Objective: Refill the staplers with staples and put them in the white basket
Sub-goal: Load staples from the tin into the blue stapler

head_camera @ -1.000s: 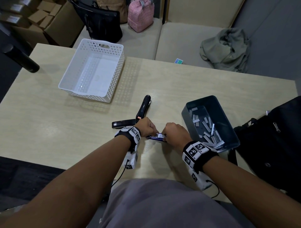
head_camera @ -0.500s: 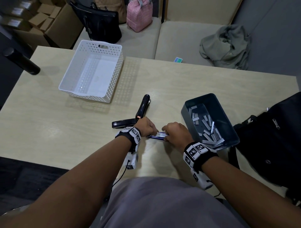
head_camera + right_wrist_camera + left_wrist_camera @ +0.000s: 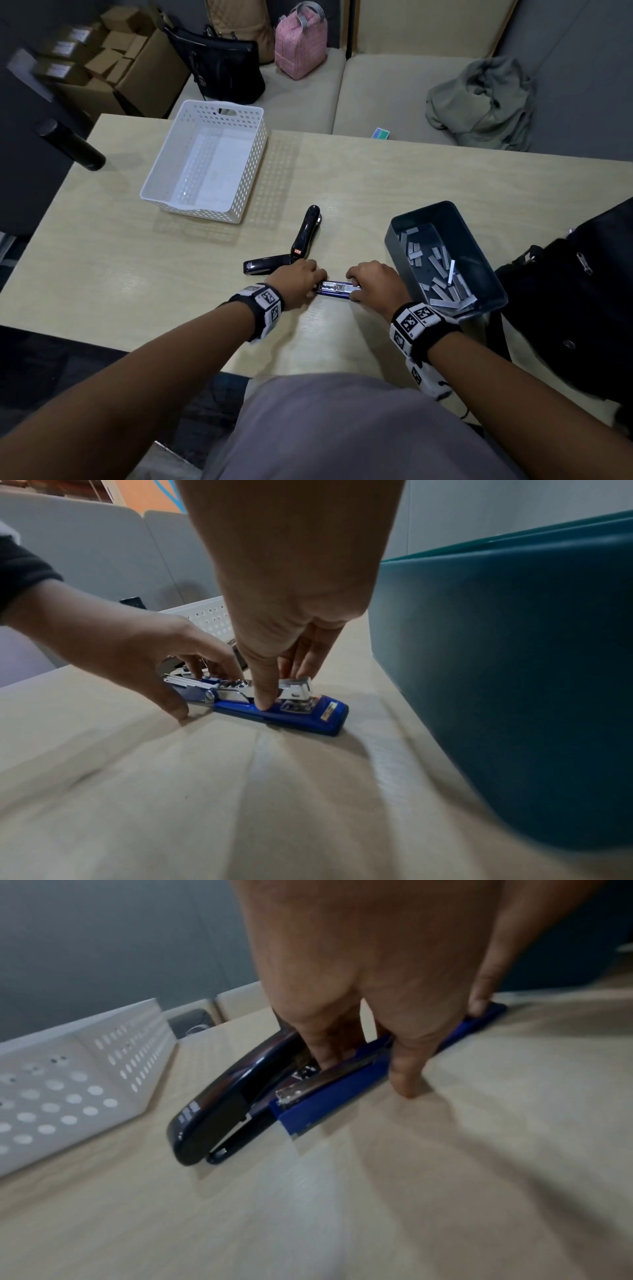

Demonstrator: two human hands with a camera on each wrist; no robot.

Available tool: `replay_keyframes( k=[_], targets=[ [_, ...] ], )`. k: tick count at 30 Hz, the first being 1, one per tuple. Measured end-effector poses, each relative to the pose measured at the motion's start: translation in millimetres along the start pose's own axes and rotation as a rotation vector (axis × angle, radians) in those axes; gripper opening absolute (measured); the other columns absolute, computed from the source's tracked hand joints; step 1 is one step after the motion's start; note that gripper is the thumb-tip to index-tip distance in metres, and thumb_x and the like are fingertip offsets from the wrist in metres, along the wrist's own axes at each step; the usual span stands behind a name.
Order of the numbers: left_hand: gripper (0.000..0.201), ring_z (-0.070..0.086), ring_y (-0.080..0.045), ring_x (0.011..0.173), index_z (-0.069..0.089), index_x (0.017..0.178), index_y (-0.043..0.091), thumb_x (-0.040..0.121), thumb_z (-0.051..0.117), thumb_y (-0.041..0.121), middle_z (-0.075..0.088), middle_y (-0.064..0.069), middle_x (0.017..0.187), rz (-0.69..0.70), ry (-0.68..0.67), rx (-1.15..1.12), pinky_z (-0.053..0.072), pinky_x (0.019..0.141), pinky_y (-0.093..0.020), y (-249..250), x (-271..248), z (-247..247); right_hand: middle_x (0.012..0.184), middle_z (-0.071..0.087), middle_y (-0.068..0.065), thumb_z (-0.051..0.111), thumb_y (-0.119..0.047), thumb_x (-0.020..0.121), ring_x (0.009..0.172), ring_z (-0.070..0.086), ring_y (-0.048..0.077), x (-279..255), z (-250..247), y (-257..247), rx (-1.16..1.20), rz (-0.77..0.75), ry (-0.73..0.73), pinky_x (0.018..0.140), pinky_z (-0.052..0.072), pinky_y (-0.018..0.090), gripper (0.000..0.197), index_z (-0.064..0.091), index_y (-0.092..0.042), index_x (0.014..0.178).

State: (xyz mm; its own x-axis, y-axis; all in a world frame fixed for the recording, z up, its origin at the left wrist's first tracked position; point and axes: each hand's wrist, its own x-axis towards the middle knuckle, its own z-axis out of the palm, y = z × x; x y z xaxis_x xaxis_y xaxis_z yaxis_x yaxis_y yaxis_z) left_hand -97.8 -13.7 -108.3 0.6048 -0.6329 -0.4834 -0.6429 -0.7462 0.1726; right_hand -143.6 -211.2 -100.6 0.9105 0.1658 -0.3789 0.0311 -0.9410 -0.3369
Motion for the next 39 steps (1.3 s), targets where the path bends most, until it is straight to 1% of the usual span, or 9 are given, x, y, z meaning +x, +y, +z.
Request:
replay_keyframes(
  k=[5,7,11,15,22,25,29,35,39],
  targets=[
    [0.039,0.055,-0.031,0.103,0.051,0.118,0.008,0.08,0.05,-0.001,0.056,-0.012,0.115,0.045,0.033,0.185,0.048,0.08,-0.04,-1,-16,-6,0.104,0.068,0.002,0.068,-0.023,0.083,0.092,0.065,0.025,-2,-2,-1,-0.037,-0.023,0.003,0.068,0.041,0.029,0.029,0.067,-0.019,0.112],
    [0.033,0.059,-0.032,0.098,0.052,0.114,0.007,0.081,0.05,0.002,0.056,-0.012,0.113,0.061,0.022,0.219,0.048,0.078,-0.04,0,-20,-16,0.106,0.067,0.003,0.066,-0.023,0.084,0.093,0.065,0.026,-5,-5,-2,-0.049,-0.028,0.015,0.073,0.047,0.031,0.029,0.067,-0.019,0.113],
    [0.025,0.064,-0.034,0.084,0.056,0.109,0.011,0.085,0.052,0.015,0.06,-0.009,0.107,0.041,0.024,0.278,0.045,0.06,-0.038,6,-21,-38,0.104,0.064,0.005,0.065,-0.022,0.085,0.089,0.065,0.028,-11,-7,-5,-0.056,-0.014,0.022,0.075,0.053,0.036,0.022,0.071,-0.017,0.106],
    [0.027,0.065,-0.032,0.091,0.063,0.108,0.015,0.082,0.062,0.02,0.071,-0.009,0.1,0.031,0.031,0.1,0.05,0.069,-0.036,18,-12,-63,0.099,0.064,0.004,0.066,-0.019,0.082,0.083,0.066,0.027,-13,-13,-7,-0.01,0.011,0.003,0.07,0.053,0.034,0.017,0.074,-0.018,0.098],
    [0.019,0.063,-0.034,0.079,0.065,0.082,0.008,0.076,0.065,0.026,0.069,-0.015,0.081,0.001,0.086,-0.092,0.051,0.065,-0.036,55,8,-61,0.103,0.068,0.004,0.076,-0.006,0.068,0.092,0.067,0.024,-15,-19,11,0.133,0.065,-0.097,0.078,0.059,0.037,0.056,0.064,-0.024,0.119],
    [0.027,0.061,-0.034,0.093,0.065,0.097,0.009,0.08,0.064,0.03,0.064,-0.015,0.1,-0.002,0.043,0.001,0.05,0.07,-0.039,61,19,-42,0.104,0.067,0.007,0.08,-0.009,0.066,0.091,0.066,0.024,-16,-20,16,0.226,0.094,-0.066,0.08,0.058,0.035,0.058,0.064,-0.021,0.12],
    [0.04,0.053,-0.035,0.109,0.05,0.123,0.009,0.087,0.06,0.022,0.053,-0.016,0.119,0.021,0.006,0.12,0.048,0.074,-0.043,53,21,-17,0.093,0.063,-0.001,0.089,-0.018,0.06,0.085,0.059,0.016,-13,-30,14,0.319,0.118,-0.141,0.084,0.054,0.029,0.066,0.064,-0.019,0.122],
    [0.044,0.053,-0.037,0.107,0.044,0.127,0.003,0.086,0.055,0.01,0.057,-0.02,0.115,0.189,0.063,0.141,0.049,0.078,-0.046,18,10,-43,0.119,0.063,0.003,0.082,-0.045,0.071,0.106,0.06,0.02,3,-58,-24,0.307,0.163,-0.294,0.087,0.045,0.025,0.064,0.059,-0.023,0.126],
    [0.04,0.057,-0.038,0.094,0.046,0.122,0.008,0.086,0.058,0.021,0.061,-0.022,0.101,0.195,0.183,0.09,0.044,0.065,-0.041,-60,-4,-101,0.096,0.064,0.002,0.076,-0.044,0.078,0.085,0.059,0.018,55,-97,-83,0.329,0.129,-0.31,0.067,0.043,0.023,0.033,0.063,-0.024,0.1]
  ],
)
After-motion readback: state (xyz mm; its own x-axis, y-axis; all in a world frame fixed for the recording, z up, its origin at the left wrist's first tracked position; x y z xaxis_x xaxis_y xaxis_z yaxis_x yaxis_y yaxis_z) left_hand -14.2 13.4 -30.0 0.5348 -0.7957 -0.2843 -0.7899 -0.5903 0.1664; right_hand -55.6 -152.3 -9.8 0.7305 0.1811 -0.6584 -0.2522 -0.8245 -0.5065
